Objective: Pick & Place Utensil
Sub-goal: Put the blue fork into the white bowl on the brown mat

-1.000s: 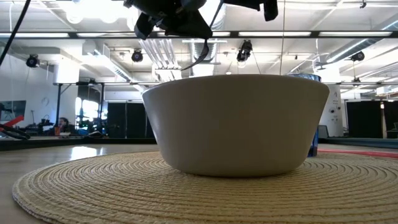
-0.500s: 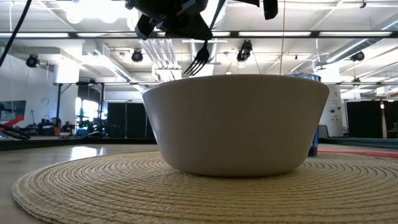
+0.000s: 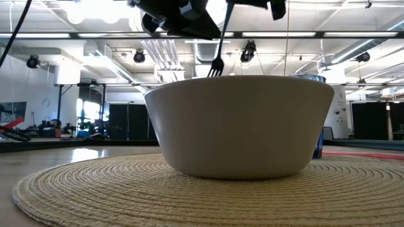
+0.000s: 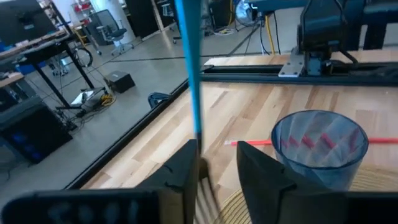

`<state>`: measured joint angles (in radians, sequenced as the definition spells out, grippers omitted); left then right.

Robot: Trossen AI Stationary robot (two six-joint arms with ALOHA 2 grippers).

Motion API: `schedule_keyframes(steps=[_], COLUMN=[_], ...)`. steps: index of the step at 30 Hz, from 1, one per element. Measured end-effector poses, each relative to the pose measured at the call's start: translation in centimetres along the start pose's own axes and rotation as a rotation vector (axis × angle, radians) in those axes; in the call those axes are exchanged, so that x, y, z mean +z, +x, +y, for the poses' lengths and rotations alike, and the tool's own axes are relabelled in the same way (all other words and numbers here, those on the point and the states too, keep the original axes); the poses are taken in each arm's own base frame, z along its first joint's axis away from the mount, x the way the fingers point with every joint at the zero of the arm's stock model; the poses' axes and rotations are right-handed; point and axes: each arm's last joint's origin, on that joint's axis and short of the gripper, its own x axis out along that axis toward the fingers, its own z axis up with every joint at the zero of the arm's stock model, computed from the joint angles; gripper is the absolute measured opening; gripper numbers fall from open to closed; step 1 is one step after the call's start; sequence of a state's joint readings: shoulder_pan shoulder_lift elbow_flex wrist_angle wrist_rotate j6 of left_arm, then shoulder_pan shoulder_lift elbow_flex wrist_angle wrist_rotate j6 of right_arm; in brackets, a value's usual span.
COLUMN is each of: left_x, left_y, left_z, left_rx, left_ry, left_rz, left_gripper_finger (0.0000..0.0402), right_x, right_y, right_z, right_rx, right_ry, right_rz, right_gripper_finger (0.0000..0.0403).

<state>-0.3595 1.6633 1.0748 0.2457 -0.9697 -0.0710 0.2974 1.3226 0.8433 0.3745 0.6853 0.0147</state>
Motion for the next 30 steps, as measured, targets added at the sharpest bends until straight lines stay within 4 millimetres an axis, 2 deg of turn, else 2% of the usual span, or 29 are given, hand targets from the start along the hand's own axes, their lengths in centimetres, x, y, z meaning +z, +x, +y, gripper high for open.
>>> schedule_keyframes(steps=[7,13,17,22,30], left_x=[1.0,1.2,1.5,2.2,2.8], left_y=[-0.8,-1.6,-2.1,-2.9,-3.9], left_z=[1.1,2.3,3.2,5.0,8.8], left_rx=[0.0,0.006,0.013,0.028,0.088], left_ry=[0.024,0.033,0.045,0.032,-0.002], left_rz=[0.004,0.053,0.079,0.101,0.171], left_gripper_finger=[0.015,0.0152,0.0152,0.0151,0.0151], right_x=[1.4,3.7,5.3,7.0,6.9], right_y=[-2.0,-3.9,-4.4,-3.7,-0.2], right_z=[-1.4,-3.4,-5.3,-7.0,-6.2], right_rx=[0.01,0.132,0.177,0.177,0.426], right_ry=[-0.009,0.051,0.099,0.135,0.22], right_rz=[0.021,-0.039,-0.027,0.055,0.206], right_gripper_finger=[0.0009,0.0009,0.0008,0.0008,0.0008])
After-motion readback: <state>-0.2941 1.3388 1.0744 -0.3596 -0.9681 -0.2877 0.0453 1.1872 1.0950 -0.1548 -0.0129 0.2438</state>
